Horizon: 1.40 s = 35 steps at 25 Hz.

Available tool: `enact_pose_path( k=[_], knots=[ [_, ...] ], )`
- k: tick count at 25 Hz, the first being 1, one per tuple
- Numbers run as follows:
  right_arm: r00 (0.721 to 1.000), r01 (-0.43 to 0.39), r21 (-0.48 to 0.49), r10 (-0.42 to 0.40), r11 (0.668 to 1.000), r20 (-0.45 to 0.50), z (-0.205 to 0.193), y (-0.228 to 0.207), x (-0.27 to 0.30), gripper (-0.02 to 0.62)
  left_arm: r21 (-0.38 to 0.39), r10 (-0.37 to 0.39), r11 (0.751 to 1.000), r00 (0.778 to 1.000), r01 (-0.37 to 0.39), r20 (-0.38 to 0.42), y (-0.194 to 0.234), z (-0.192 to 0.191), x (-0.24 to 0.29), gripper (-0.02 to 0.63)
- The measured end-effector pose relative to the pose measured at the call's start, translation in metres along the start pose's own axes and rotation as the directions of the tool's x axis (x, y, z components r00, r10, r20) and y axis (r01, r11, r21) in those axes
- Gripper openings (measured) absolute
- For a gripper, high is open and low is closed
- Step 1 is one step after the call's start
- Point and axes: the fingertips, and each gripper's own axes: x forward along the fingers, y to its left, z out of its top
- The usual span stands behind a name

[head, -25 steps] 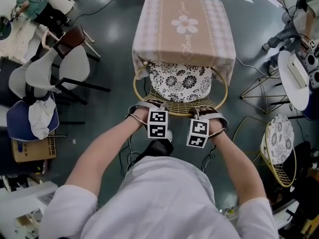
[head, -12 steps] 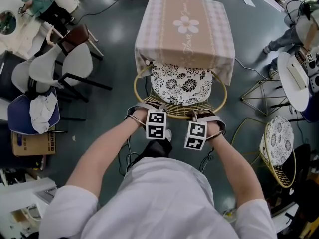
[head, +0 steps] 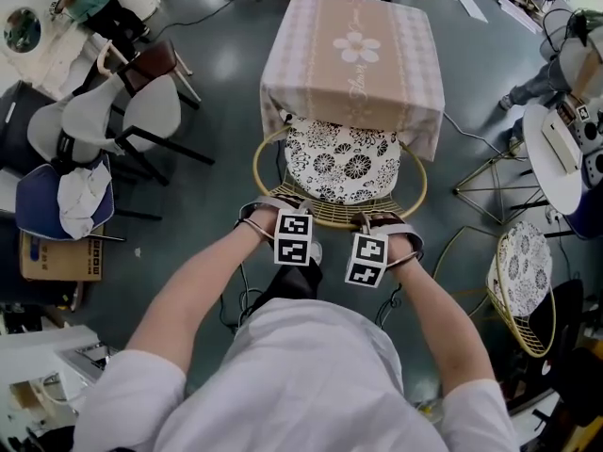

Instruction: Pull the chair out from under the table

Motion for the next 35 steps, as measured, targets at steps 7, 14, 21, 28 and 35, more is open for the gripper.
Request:
enact_pose_path(
  k=[7,14,21,28,35],
  knots=[
    [1.0,0.001,-0.011,-0.001,1.0,-0.003,0.002,0.016,-0.006,0.032,-0.021,0.01,1.0,1.0,-0.01,-0.009,-0.018,0.004,-0.003,0.031],
    [1.0,-0.001,-0.033,0.001,0.999,-0.008,0.0,0.032,-0.012,0.031,-0.037,0.025,0.999,1.0,-0.025,-0.007,-0.035,0.011,-0.006,0.031],
    [1.0,-0.007,-0.04,0.007,0.999,-0.013,0.003,0.049,-0.017,0.032,-0.05,0.021,0.999,0.999,-0.022,-0.027,-0.055,0.014,-0.008,0.031],
    [1.0,-0.005,-0.042,0.005,0.999,-0.005,0.01,0.07,-0.026,0.032,-0.05,0.021,0.998,0.998,-0.023,-0.051,-0.077,0.014,-0.013,0.031],
    [1.0,-0.002,-0.042,0.002,0.999,0.002,0.015,0.096,-0.037,0.031,-0.046,0.018,0.999,0.998,-0.02,-0.055,-0.103,0.019,-0.018,0.031]
  ],
)
